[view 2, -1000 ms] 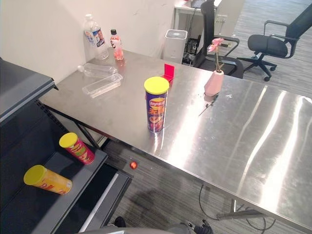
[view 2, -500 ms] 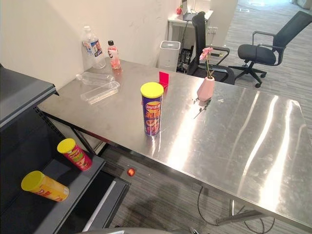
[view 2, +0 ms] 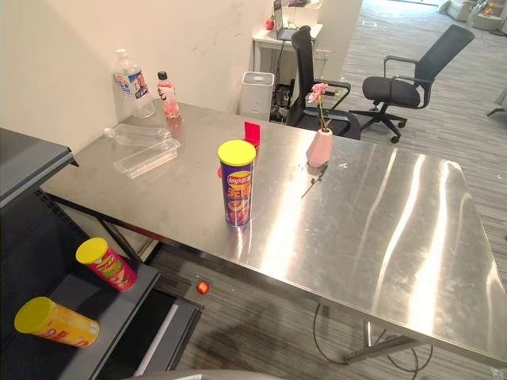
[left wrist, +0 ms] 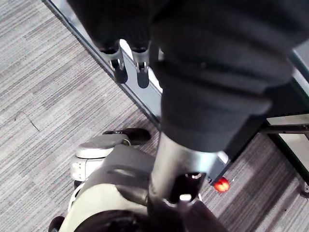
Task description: Put the gum and the chips on the shelf.
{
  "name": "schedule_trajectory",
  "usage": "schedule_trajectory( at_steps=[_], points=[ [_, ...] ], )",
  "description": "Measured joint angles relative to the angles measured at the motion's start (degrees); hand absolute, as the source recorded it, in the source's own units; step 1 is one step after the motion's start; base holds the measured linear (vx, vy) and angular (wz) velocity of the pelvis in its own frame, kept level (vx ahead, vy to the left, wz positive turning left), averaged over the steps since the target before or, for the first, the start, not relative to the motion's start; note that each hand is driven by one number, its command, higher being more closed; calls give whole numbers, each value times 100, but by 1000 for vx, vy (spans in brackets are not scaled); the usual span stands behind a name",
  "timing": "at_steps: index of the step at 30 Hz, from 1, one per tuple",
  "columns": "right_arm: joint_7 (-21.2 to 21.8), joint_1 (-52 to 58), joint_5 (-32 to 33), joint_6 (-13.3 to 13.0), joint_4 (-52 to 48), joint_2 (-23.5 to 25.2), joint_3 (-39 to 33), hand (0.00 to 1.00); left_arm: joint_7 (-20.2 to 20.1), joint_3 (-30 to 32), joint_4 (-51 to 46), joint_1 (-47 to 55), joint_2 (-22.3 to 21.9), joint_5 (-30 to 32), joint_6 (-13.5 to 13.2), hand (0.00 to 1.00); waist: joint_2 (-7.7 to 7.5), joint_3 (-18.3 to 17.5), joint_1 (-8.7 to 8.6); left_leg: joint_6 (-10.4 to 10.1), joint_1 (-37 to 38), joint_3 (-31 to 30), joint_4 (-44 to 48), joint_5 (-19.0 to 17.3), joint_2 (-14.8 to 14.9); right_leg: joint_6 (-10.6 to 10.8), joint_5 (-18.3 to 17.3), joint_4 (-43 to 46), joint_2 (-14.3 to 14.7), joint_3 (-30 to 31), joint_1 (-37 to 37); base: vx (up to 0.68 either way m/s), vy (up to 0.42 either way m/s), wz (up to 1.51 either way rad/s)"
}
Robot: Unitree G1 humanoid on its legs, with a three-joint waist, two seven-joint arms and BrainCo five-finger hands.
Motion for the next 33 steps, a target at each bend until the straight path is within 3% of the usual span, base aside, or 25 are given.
schedule_trajectory(
  at_steps=[8,11,15,20,22,26,29,32,33],
  points=[
    [-365,-399,-5,-35,-218,-373,-765,0,31,7,-12,39,-27,-2,-1,0,1,-1,-25,-18,150,193,1,-110,2,-43,-10,23,0,15,19,46,8,-12],
    [-487,-492,-16,-60,-273,-601,-997,0,48,-2,-12,67,-49,-2,-2,0,28,-36,-37,-29,220,289,2,-176,3,-158,49,24,17,5,16,47,8,-21],
    [-603,-577,-231,-128,-993,-858,-1053,0,103,-58,-60,165,-79,-2,0,0,71,-72,-175,3,273,332,19,-249,6,-279,165,189,27,-61,-83,22,1,-13],
    [-773,-740,-481,-97,-1672,-1286,-713,0,133,-218,-196,223,-72,3,22,0,123,-131,-169,37,287,425,38,-279,27,-172,504,331,56,-95,-316,-32,-20,-26],
    [-824,-818,-507,40,-1787,-1376,-609,0,134,-274,-240,222,-31,3,64,0,135,-148,-170,60,257,423,38,-292,32,-148,606,401,61,-100,-435,-89,-40,-12],
    [-1020,-847,-508,96,-1894,-1426,-616,0,153,-276,-283,244,-32,3,109,0,126,-148,-176,39,232,402,2,-343,17,-149,632,424,47,-103,-461,-105,-51,-6],
    [-1099,-844,-512,87,-2415,-1428,-613,0,164,-284,-287,280,-101,15,125,0,206,-196,-208,30,219,249,0,-362,4,-140,624,424,46,-108,-456,-75,-67,-3],
    [-822,-837,-710,55,-3299,-1400,-310,0,177,-269,-369,340,-125,210,130,0,131,-221,-266,42,184,96,-1,-341,-144,122,291,420,-105,-177,-460,-56,-61,-3],
    [-572,-823,-866,48,-3732,-1399,-134,0,178,-269,-400,343,-100,255,154,0,110,-215,-309,64,180,77,-2,-300,-229,307,151,419,-168,-216,-466,-62,-75,11]
  ],
)
